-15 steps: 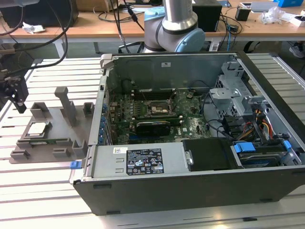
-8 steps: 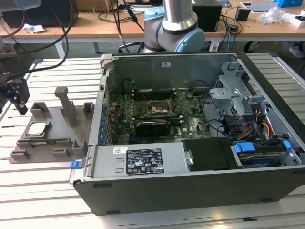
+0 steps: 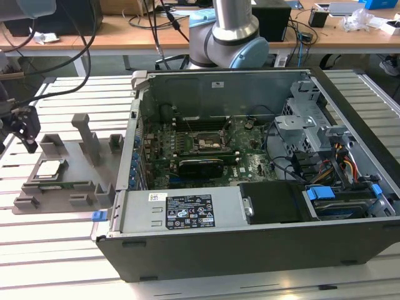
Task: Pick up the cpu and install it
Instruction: 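Pick up the cpu and move it towards the insertion slot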
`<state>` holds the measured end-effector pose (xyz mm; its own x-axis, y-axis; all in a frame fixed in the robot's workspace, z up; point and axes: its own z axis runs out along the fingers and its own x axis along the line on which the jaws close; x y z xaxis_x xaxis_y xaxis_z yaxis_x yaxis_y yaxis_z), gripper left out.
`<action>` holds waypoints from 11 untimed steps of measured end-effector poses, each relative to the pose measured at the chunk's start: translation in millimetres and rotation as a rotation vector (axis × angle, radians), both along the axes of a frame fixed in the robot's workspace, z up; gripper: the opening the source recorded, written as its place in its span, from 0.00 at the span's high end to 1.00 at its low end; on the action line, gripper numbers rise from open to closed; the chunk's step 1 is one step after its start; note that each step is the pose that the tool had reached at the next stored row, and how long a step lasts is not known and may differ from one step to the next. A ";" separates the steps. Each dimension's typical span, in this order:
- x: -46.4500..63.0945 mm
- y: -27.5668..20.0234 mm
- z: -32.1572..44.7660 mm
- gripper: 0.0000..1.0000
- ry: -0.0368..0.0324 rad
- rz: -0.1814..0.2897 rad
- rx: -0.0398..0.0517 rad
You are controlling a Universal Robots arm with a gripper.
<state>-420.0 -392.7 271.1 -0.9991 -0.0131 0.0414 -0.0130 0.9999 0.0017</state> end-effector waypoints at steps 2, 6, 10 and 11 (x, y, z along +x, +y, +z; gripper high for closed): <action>0.0 0.0 -12.0 0.34 0.0000 0.000 0.0001; 2.7 1.5 -27.6 0.34 0.0000 0.000 -0.0062; 8.6 5.3 -35.5 0.34 -0.0001 0.001 -0.0121; 9.6 6.1 -38.9 0.34 0.0000 0.001 -0.0127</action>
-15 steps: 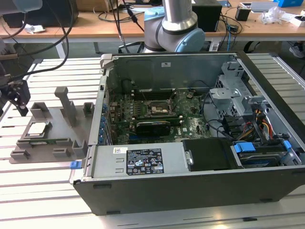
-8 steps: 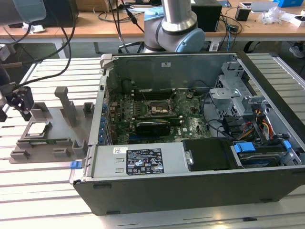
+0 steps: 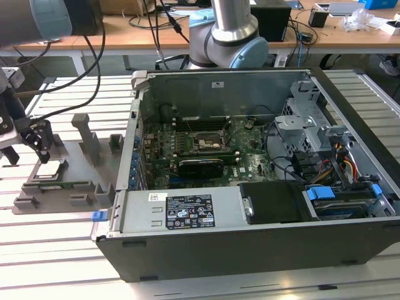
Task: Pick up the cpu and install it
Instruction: 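Pick up the cpu and move it towards the insertion slot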
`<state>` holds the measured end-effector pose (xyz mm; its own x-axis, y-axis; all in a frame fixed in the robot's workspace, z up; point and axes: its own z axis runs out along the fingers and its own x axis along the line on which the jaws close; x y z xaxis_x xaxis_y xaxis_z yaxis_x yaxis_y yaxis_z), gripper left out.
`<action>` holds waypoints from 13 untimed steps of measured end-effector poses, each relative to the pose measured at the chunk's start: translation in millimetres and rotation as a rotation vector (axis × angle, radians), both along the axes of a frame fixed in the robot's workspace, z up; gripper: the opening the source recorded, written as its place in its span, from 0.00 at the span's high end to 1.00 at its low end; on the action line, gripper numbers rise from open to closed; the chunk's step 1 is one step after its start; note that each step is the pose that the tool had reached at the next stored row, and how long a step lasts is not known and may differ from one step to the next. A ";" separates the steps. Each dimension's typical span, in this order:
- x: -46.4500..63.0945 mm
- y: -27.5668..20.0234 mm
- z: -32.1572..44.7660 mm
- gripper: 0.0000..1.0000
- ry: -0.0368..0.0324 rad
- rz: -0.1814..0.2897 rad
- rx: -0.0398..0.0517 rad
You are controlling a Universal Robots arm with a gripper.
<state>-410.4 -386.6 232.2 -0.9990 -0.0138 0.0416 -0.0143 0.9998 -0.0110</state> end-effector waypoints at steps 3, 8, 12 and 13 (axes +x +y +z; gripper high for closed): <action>1.8 1.0 -6.9 0.34 0.0002 0.000 -0.0002; 5.3 1.5 -17.3 0.34 0.0005 0.000 0.0016; 6.2 2.1 -24.8 0.34 0.0006 0.009 0.0016; 6.6 2.8 -27.3 0.34 0.0006 0.012 0.0016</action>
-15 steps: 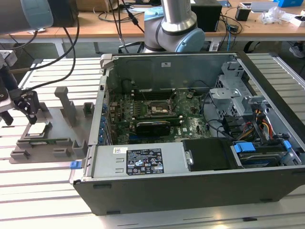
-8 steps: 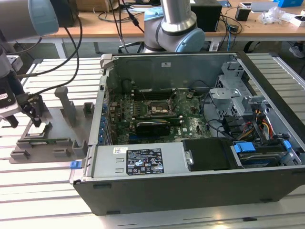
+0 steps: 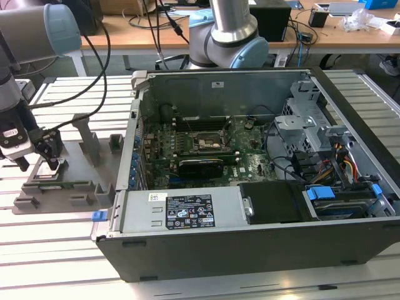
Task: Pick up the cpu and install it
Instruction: 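Pick up the cpu and move it towards the insertion slot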
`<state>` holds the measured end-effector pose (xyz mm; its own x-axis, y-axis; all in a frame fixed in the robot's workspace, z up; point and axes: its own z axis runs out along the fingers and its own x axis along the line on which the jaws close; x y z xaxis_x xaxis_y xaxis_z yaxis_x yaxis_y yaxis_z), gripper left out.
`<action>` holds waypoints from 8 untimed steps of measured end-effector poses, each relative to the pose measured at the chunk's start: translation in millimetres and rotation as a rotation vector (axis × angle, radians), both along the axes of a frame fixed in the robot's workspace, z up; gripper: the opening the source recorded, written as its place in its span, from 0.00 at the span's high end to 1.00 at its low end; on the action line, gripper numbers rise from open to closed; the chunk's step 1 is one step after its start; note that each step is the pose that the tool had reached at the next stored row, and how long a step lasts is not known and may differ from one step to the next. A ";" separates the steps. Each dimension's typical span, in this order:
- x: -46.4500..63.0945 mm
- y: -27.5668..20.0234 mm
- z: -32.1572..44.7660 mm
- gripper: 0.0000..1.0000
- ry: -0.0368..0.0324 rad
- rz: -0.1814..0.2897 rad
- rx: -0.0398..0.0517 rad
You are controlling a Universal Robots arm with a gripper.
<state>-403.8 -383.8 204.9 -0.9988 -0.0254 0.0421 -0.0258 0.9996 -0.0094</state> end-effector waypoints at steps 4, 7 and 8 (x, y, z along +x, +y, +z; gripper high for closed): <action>1.2 3.7 -4.5 0.34 0.0000 0.015 0.0001; 3.0 6.0 -7.0 0.34 -0.0001 0.026 0.0001; 3.1 6.0 -7.5 0.34 0.0000 0.026 0.0000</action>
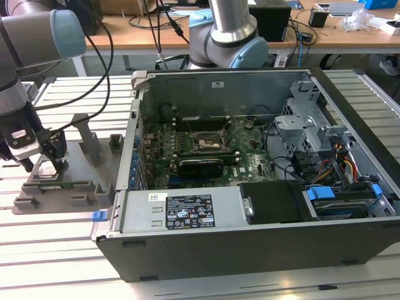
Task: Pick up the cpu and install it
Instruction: 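Pick up the cpu and move it towards the insertion slot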
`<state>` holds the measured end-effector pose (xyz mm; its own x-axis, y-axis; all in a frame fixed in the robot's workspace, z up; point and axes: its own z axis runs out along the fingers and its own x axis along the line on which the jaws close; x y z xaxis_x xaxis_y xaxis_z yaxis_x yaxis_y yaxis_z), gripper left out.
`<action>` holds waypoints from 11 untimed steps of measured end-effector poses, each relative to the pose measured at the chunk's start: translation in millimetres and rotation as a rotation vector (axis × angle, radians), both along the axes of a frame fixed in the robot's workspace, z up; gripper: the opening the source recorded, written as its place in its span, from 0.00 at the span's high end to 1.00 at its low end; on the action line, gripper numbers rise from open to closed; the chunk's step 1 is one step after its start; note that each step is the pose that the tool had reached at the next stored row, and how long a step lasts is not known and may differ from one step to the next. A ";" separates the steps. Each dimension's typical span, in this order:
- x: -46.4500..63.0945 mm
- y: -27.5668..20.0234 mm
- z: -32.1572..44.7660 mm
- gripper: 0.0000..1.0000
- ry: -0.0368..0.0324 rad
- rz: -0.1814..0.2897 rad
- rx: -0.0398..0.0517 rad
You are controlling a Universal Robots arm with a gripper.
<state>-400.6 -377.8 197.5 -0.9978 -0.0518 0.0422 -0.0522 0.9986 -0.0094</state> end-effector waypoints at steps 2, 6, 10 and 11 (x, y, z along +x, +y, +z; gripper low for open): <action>1.0 0.0 -3.0 0.34 0.0000 0.000 0.0000; 3.6 0.1 -7.2 0.34 -0.0002 0.000 0.0001; 3.8 0.0 -8.3 0.34 0.0000 0.001 0.0000; 3.7 0.0 -8.4 0.34 0.0001 0.000 0.0000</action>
<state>-396.9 -377.8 189.1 -0.9977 -0.0523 0.0422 -0.0527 0.9986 -0.0094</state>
